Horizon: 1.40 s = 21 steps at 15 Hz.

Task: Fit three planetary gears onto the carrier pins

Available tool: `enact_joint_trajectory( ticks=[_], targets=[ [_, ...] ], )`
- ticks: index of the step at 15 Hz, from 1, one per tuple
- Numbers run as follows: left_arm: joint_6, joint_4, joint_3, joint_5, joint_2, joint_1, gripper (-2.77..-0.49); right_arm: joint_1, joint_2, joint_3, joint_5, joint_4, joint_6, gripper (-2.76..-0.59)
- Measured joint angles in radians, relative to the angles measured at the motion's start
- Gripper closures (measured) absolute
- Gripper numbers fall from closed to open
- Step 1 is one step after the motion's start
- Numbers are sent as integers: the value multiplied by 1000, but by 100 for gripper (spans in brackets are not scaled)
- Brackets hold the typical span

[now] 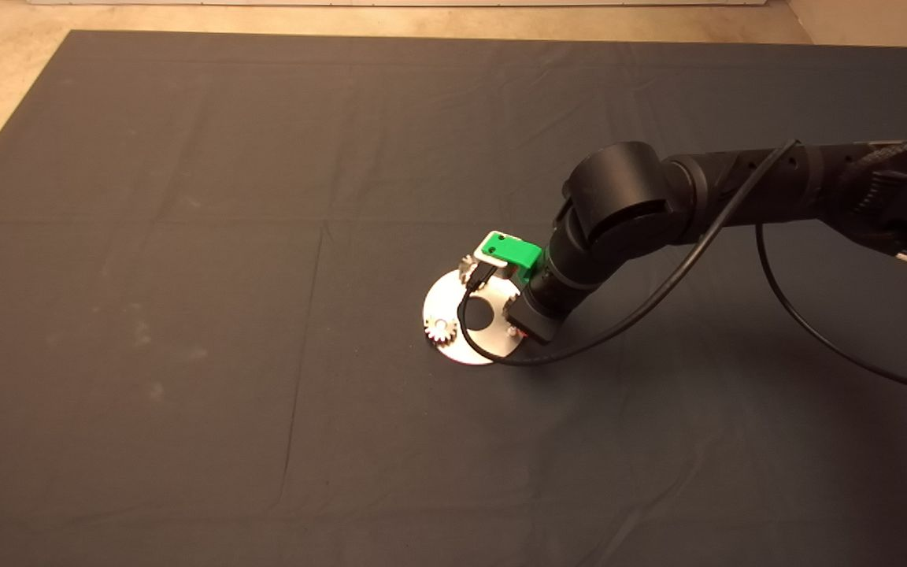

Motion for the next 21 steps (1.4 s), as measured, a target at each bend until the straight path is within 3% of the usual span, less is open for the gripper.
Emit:
enact_joint_trajectory(
  ticks=[10, 21],
  targets=[
    [0, 0, 0, 0, 0, 0, -204, -19, 10, 16, 0, 7, 0, -76],
    [13, 0, 0, 0, -23, 0, -204, -18, 4, 15, 0, 4, 0, -75]
  ],
)
